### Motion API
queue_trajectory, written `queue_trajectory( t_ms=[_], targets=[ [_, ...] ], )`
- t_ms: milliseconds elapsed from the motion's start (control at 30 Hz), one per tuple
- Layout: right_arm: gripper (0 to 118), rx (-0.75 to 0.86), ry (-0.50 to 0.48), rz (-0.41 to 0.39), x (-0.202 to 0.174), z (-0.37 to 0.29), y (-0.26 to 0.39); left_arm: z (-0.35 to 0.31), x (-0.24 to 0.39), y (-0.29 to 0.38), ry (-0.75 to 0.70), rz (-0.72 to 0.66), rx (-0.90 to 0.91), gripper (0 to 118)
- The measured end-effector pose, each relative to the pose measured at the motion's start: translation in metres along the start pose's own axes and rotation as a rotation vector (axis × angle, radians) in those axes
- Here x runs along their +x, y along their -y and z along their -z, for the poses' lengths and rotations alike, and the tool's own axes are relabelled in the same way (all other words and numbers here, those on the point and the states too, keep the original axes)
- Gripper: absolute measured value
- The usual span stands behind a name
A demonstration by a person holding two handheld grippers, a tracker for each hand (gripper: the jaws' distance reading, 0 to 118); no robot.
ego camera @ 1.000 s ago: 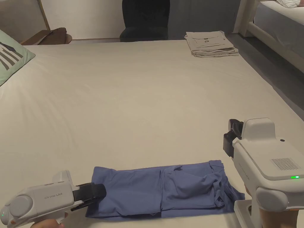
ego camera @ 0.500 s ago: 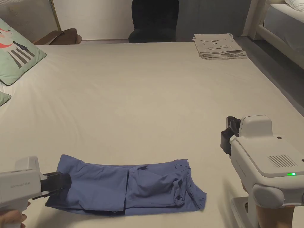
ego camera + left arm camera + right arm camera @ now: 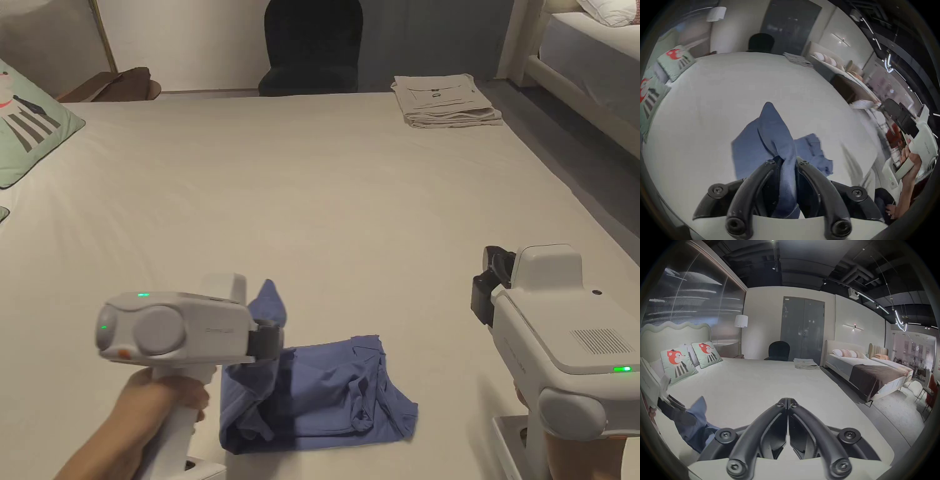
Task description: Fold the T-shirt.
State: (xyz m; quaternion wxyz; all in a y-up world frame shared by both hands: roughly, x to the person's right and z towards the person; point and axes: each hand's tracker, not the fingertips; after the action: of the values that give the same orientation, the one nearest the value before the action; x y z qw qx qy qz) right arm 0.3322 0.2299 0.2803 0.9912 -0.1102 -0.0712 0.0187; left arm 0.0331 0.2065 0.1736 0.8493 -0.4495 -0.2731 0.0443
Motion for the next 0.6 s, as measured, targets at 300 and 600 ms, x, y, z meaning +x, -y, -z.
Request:
queue_trajectory(
  t_ms=[300, 600],
  targets=[
    [0, -0.007, 0.039, 0.007, 0.019, -0.006, 0.004, 0.083, 0.062, 0.006, 0.029, 0.057, -0.112, 10],
    [0, -0.017, 0.061, 0.012, 0.027, -0.009, 0.008, 0.105, 0.076, 0.021, 0.099, 0.029, -0.124, 102]
  ],
)
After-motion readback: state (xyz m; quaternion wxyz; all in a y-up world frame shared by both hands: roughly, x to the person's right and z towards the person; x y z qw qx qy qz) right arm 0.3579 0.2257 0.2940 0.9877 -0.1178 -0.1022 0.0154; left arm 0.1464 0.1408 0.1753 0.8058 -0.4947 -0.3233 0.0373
